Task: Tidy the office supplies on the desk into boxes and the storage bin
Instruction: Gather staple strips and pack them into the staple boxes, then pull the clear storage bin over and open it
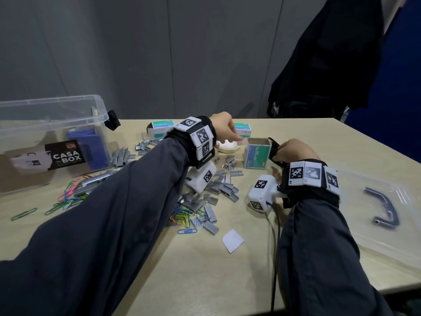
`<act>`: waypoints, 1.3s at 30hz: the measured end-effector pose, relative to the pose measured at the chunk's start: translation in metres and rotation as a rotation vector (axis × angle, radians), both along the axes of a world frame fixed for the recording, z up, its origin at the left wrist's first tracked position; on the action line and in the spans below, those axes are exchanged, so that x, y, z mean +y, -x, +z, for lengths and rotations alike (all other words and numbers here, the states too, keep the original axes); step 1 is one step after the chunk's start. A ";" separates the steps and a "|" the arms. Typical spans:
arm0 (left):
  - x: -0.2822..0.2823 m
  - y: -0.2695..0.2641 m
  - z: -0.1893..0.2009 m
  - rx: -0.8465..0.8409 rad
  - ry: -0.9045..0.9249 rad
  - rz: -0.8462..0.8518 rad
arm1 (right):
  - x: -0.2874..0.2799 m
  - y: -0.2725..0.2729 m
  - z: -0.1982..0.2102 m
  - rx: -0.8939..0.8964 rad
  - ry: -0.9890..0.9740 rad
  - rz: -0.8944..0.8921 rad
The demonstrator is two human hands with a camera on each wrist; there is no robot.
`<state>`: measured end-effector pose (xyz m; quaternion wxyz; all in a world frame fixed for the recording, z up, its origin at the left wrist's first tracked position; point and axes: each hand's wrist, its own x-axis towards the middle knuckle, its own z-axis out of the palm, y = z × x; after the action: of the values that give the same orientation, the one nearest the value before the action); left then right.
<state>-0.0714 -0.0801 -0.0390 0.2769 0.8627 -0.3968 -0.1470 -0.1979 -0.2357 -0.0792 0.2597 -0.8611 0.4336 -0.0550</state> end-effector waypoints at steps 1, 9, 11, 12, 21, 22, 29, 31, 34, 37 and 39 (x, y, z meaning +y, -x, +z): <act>0.000 -0.002 -0.001 0.012 0.000 0.006 | 0.000 0.000 -0.001 0.007 0.005 -0.006; -0.001 -0.002 -0.007 -0.309 -0.457 -0.041 | 0.000 0.004 0.003 -0.009 0.037 -0.131; -0.002 0.000 -0.009 -0.351 -0.572 -0.084 | 0.001 0.003 0.004 0.003 0.006 -0.103; -0.003 0.000 -0.008 -0.364 -0.608 -0.096 | 0.002 0.003 0.004 0.007 -0.003 -0.095; 0.034 -0.014 0.026 -0.215 -0.336 -0.076 | 0.010 0.011 0.008 -0.113 0.141 -0.151; 0.041 -0.016 0.031 -0.194 -0.299 -0.064 | 0.013 0.012 0.012 -0.142 0.158 -0.160; 0.093 -0.015 0.046 -0.110 -0.166 -0.074 | 0.032 0.018 0.028 -0.332 0.175 -0.249; 0.108 -0.014 0.050 -0.100 -0.143 -0.071 | 0.033 0.020 0.032 -0.392 0.176 -0.286; 0.132 -0.017 0.059 -0.093 -0.058 -0.036 | 0.040 0.024 0.045 -0.543 0.266 -0.321; 0.158 -0.021 0.072 -0.070 0.054 -0.009 | 0.058 0.028 0.067 -0.712 0.311 -0.224; 0.175 -0.021 0.084 -0.030 0.135 0.021 | 0.072 0.022 0.085 -0.844 0.197 -0.131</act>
<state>-0.0507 0.0945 0.0454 0.3301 0.8483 -0.4009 -0.1039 -0.2199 -0.1635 0.0060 0.3269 -0.7545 0.3359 -0.4594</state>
